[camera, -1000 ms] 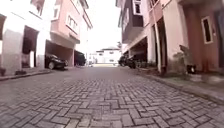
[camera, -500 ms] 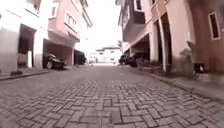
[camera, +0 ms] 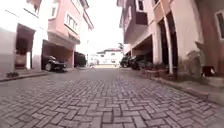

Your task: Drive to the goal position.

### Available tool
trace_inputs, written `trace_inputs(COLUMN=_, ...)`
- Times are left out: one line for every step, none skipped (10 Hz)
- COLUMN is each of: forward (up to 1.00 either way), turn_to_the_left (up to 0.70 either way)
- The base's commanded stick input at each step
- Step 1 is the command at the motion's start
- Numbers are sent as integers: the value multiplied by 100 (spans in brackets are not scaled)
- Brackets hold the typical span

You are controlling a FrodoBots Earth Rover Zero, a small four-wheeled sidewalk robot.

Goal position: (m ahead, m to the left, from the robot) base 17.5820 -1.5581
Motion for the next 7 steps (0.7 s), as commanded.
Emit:
trace_inputs(forward=70, turn_to_the_left=0)
trace_inputs(forward=70, turn_to_the_left=0)
trace_inputs(forward=70, turn_to_the_left=0)
trace_inputs(forward=70, turn_to_the_left=0)
trace_inputs(forward=70, turn_to_the_left=0)
trace_inputs(forward=70, turn_to_the_left=0)
trace_inputs(forward=70, turn_to_the_left=0)
